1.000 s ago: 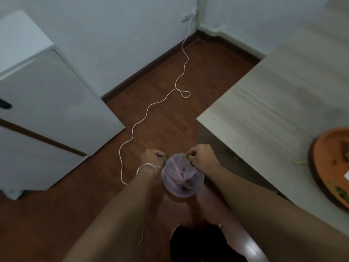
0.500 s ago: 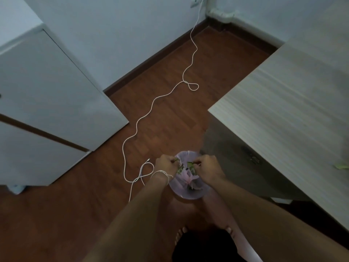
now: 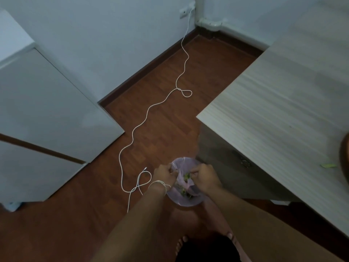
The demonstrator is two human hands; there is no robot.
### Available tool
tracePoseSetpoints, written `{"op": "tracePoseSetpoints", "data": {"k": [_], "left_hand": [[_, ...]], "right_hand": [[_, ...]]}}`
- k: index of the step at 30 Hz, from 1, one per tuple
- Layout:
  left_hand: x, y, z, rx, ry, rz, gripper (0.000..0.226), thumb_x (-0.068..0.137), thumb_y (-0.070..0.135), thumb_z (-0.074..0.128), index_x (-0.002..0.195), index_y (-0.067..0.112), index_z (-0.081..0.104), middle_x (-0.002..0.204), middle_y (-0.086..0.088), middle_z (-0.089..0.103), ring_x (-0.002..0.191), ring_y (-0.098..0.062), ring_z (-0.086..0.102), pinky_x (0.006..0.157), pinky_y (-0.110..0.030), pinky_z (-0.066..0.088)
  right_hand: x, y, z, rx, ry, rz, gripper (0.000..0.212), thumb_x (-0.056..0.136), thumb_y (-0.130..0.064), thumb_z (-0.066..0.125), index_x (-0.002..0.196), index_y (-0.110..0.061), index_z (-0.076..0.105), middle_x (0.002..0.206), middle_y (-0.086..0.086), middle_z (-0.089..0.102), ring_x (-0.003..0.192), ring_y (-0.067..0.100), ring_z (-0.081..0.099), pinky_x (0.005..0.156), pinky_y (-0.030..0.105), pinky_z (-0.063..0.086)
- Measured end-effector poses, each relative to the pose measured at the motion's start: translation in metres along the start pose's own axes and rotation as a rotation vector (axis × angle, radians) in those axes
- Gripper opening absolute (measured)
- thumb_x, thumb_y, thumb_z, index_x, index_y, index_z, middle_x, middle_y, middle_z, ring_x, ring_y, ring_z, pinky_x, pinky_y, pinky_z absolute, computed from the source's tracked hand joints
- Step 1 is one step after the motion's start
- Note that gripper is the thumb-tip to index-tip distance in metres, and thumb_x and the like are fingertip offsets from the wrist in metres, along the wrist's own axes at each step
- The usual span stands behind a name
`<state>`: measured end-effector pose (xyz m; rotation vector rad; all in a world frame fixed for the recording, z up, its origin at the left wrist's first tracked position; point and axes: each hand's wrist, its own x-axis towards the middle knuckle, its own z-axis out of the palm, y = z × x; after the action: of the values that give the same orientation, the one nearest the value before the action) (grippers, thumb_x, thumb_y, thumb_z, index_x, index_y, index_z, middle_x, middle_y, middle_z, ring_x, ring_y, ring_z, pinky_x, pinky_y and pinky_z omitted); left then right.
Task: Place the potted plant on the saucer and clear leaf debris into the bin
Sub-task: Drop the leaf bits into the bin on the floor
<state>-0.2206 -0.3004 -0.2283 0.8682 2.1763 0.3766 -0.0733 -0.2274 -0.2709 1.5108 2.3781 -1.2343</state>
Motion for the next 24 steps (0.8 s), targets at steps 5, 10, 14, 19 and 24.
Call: {"op": "tracePoseSetpoints", "data": {"k": [5,10,14,19,24], "left_hand": [[-0.004,0.006,0.001,0.000,-0.005,-0.007,0.036,0.085,0.021,0.060,0.116,0.003,0.064,0.113,-0.022,0.069,0.111,-0.039,0.062,0.092,-0.037,0.050],[-0.015,0.018,-0.011,-0.092,0.074,-0.013,0.052,0.083,0.019,0.067,0.133,0.010,0.054,0.123,-0.016,0.067,0.115,-0.030,0.062,0.098,-0.032,0.046],[-0.018,0.059,-0.044,-0.271,0.309,-0.032,0.045,0.083,0.022,0.066,0.125,0.007,0.061,0.118,-0.022,0.068,0.110,-0.035,0.063,0.098,-0.038,0.045],[-0.034,0.147,-0.088,-0.267,0.431,0.091,0.039,0.086,0.016,0.062,0.125,0.006,0.061,0.118,-0.020,0.068,0.112,-0.035,0.062,0.101,-0.040,0.044],[-0.051,0.240,-0.085,-0.161,0.288,0.266,0.040,0.080,0.021,0.066,0.119,0.013,0.065,0.112,-0.015,0.072,0.109,-0.033,0.065,0.100,-0.041,0.048]], "right_hand": [[-0.008,0.005,-0.007,0.054,0.042,-0.022,0.024,0.083,-0.027,0.055,0.076,-0.010,0.071,0.075,0.002,0.074,0.069,0.017,0.068,0.066,0.040,0.059],[-0.025,-0.006,-0.042,0.114,0.094,-0.090,0.026,0.080,-0.033,0.051,0.077,-0.016,0.071,0.082,0.001,0.071,0.075,0.017,0.065,0.072,0.042,0.058],[-0.040,-0.030,-0.093,0.151,0.164,-0.214,0.033,0.087,-0.026,0.052,0.109,-0.015,0.074,0.111,0.008,0.072,0.100,0.023,0.065,0.093,0.034,0.052],[-0.062,-0.058,-0.169,0.277,0.391,-0.282,0.032,0.088,-0.019,0.059,0.118,-0.014,0.071,0.107,0.010,0.073,0.094,0.023,0.066,0.088,0.033,0.051],[-0.099,-0.031,-0.250,0.317,0.562,-0.240,0.033,0.088,-0.021,0.061,0.119,-0.013,0.071,0.112,0.006,0.075,0.100,0.019,0.067,0.092,0.031,0.053]]}}
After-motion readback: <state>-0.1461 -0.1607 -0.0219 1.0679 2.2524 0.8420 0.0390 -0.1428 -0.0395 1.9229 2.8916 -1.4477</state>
